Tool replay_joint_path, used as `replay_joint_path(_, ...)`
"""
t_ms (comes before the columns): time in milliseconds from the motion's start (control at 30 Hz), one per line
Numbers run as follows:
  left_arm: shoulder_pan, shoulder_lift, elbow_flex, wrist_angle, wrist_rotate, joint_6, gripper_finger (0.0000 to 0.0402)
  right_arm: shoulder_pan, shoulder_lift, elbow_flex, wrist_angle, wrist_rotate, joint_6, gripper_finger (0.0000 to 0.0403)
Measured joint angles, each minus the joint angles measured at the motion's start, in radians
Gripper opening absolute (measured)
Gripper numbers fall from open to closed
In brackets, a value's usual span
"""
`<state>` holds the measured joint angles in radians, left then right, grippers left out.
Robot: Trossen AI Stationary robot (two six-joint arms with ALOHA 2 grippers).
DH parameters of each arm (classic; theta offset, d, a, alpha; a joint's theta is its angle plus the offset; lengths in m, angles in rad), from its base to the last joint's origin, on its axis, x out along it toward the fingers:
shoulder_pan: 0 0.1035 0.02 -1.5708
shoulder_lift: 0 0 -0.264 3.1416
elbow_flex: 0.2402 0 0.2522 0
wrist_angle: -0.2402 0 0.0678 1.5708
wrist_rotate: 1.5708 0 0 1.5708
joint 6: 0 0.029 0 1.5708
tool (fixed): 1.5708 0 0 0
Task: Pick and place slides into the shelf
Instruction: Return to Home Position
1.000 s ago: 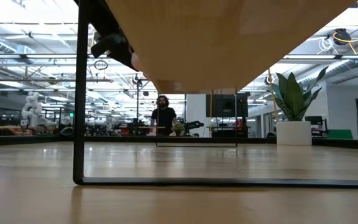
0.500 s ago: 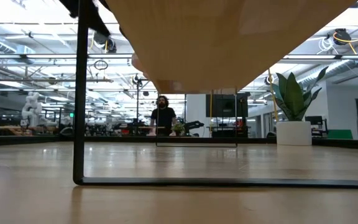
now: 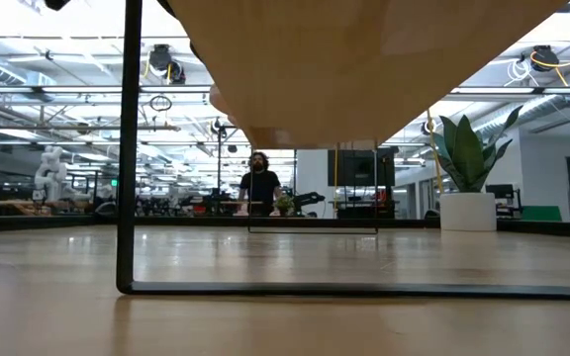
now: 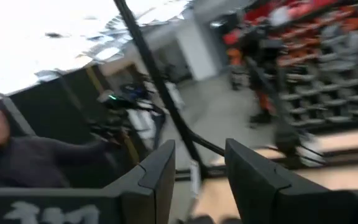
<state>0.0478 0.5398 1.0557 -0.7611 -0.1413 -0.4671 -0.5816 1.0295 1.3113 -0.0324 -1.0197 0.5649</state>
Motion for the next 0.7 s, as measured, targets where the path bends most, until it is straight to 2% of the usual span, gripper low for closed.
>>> replay_joint_path(100, -0.019, -0.027, 0.000, -0.044, -0.020, -0.019, 0.0104, 0.001, -0.103, 0.000, -0.248, 0.136, -0.161, 0.0130)
replay_joint_path(167, -0.024, -0.040, 0.000, -0.076, -0.044, -0.018, 0.0104, 0.001, -0.173, 0.000, -0.397, 0.263, -0.238, 0.0130)
replay_joint_path(333, -0.026, -0.053, 0.000, -0.090, -0.023, -0.025, 0.0104, 0.029, -0.293, 0.000, -0.570, 0.467, -0.244, 0.0130)
replay_joint_path(433, -0.026, -0.041, 0.000, -0.118, 0.001, -0.063, 0.0104, 0.043, -0.344, -0.001, -0.660, 0.497, -0.222, 0.0130)
replay_joint_path(533, -0.026, -0.027, -0.003, -0.180, 0.000, -0.078, 0.0104, 0.054, -0.401, -0.053, -0.671, 0.499, -0.235, 0.0130)
replay_joint_path(700, -0.026, -0.028, -0.087, -0.123, 0.003, -0.054, 0.0104, 0.054, -0.513, -0.266, -0.519, 0.498, -0.171, 0.0130)
